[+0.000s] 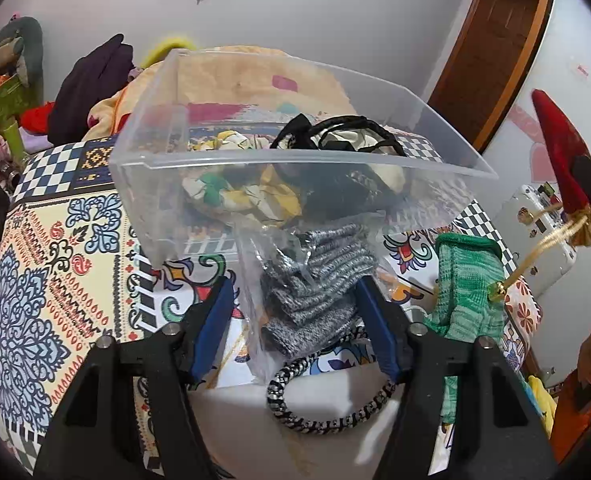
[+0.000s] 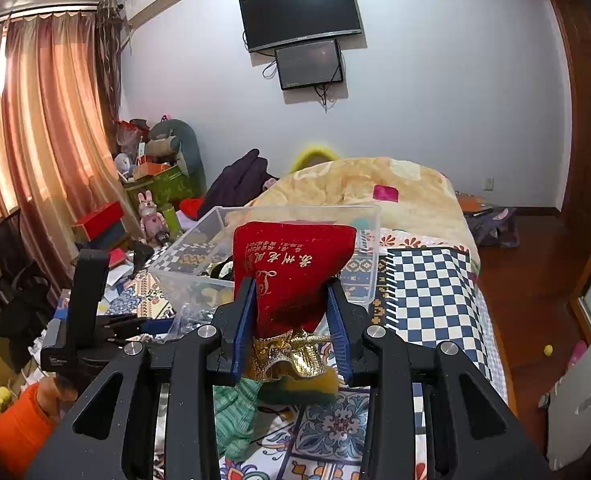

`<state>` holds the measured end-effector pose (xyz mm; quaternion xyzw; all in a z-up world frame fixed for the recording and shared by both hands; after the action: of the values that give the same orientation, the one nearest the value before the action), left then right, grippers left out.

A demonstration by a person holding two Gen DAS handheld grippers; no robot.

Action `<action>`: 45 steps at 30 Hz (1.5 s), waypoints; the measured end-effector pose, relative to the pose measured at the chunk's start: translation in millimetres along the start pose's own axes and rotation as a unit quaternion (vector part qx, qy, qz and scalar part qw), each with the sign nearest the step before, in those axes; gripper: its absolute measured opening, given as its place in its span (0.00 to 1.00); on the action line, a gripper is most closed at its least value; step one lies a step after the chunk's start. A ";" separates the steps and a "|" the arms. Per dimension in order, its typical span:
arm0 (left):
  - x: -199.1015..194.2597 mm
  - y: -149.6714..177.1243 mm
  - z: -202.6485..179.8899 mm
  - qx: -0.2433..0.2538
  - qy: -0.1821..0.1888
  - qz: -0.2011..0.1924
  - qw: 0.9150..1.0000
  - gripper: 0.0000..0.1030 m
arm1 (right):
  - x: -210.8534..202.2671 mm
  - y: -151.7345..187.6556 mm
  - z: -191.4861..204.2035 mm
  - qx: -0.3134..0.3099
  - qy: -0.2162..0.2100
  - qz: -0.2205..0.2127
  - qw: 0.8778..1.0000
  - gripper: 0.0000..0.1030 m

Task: Organize soft objects
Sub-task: 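Carry both items into the clear box and open both tools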

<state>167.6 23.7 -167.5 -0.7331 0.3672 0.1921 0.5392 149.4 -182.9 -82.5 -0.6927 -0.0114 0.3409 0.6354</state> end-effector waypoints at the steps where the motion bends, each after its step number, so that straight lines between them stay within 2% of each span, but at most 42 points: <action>1: 0.9 0.8 -1.7 0.004 0.008 0.002 1.000 0.41 | 0.2 -0.5 -0.3 -0.001 0.000 0.000 1.000 0.30; 5: -4.3 6.6 -12.1 0.029 -0.011 -0.016 0.999 0.28 | 2.5 -7.3 0.5 0.000 0.001 -0.004 1.000 0.30; 7: -11.4 10.5 -16.6 0.036 -0.013 -0.025 0.999 0.26 | 3.4 -13.3 0.1 0.000 0.002 -0.009 1.000 0.30; 15: -59.0 9.3 -27.4 0.047 -0.009 -0.081 0.996 0.25 | 8.1 -37.2 5.1 -0.011 0.013 -0.033 0.999 0.30; 20: -86.6 -9.8 -35.0 0.056 -0.017 -0.129 0.990 0.25 | 15.1 -48.4 8.6 -0.010 0.018 -0.045 0.999 0.30; 24: -92.2 -29.4 -31.9 0.058 -0.029 -0.149 0.987 0.26 | 23.9 -55.3 10.6 -0.012 0.027 -0.050 0.998 0.31; 31: -72.6 -53.5 -18.8 0.049 -0.057 -0.145 0.987 0.26 | 53.7 -49.2 11.1 -0.025 0.040 -0.017 0.999 0.31; 37: -43.2 -66.4 -8.9 0.031 -0.046 -0.119 0.991 0.26 | 75.4 -32.2 9.1 -0.037 0.045 0.028 0.998 0.31; 45: -16.7 -72.8 -8.9 0.050 -0.065 -0.091 0.992 0.26 | 93.7 -21.6 5.2 -0.047 0.045 0.083 0.994 0.31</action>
<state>209.9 31.7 -105.8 -0.7217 0.2723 0.1714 0.6129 227.8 -132.1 -106.0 -0.7350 0.0590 0.3598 0.5717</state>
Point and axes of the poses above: each gripper's, at about its wrist camera, not at the fingertips, and x roughly the way its jaws point, z to its left, y to its underside, the point moved 2 cm from there along x, roughly the way its jaws point, and after that the axes turned 8 degrees about y, right-handed, at the moved point
